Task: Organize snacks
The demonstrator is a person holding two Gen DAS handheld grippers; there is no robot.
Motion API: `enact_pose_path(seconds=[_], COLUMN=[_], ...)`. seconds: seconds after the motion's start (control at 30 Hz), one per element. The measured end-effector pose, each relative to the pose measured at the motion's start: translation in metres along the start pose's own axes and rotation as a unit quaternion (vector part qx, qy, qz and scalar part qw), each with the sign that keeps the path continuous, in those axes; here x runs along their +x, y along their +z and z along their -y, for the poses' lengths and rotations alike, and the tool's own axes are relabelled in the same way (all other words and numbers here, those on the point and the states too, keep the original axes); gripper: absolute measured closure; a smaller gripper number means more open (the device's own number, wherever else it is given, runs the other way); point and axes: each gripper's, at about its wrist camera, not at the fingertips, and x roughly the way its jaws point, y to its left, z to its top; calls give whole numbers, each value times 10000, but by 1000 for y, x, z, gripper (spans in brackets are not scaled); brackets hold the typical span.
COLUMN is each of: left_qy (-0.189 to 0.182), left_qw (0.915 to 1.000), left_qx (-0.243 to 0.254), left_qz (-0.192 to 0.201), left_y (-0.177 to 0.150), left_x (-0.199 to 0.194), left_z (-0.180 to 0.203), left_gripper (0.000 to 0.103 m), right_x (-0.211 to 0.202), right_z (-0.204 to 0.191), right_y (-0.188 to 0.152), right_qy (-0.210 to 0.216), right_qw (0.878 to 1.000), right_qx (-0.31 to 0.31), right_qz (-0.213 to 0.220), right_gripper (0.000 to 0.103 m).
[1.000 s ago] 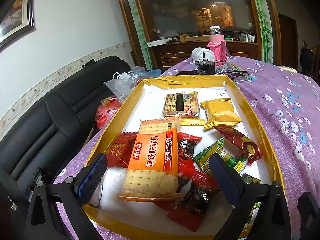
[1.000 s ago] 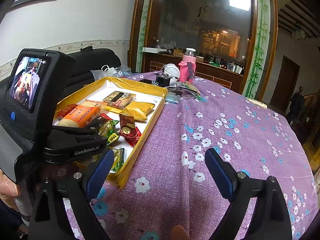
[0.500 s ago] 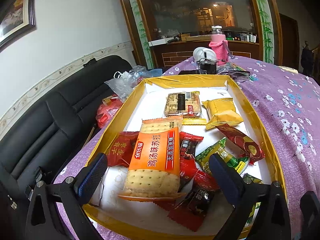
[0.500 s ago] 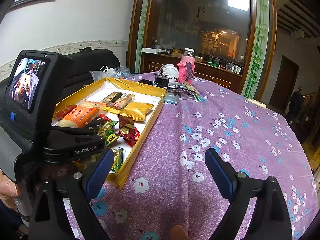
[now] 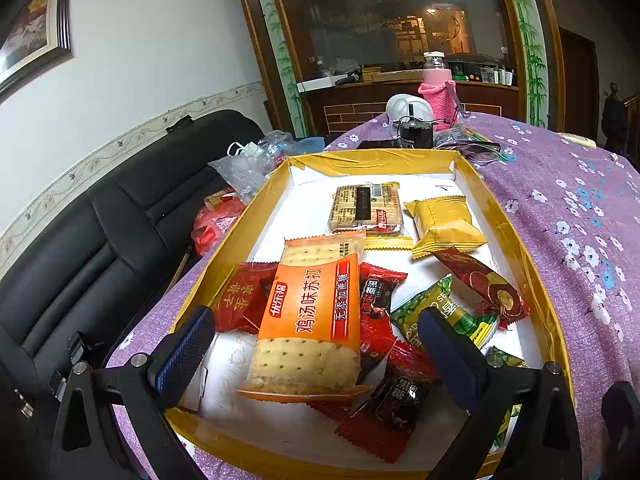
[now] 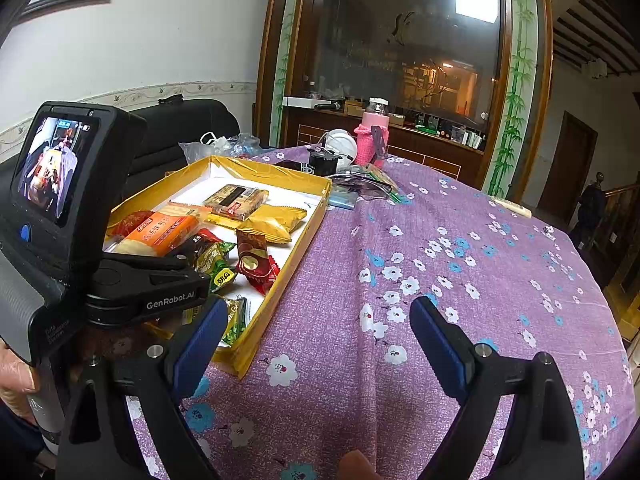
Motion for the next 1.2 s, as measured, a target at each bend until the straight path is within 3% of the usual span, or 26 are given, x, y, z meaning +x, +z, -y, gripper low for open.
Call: enact_pose_path(seconds=[1.2], left_qy=[7], left_qw=[9999], left_qx=[-90], left_qz=[-47], left_y=[-1], left_x=[2], left_z=[-4], left_gripper=[1], right_x=[-6], right_z=[-2], right_y=[1], right_qy=[-26], right_qw=[10000], right_qx=[-43], right_qz=[54], right_gripper=[11])
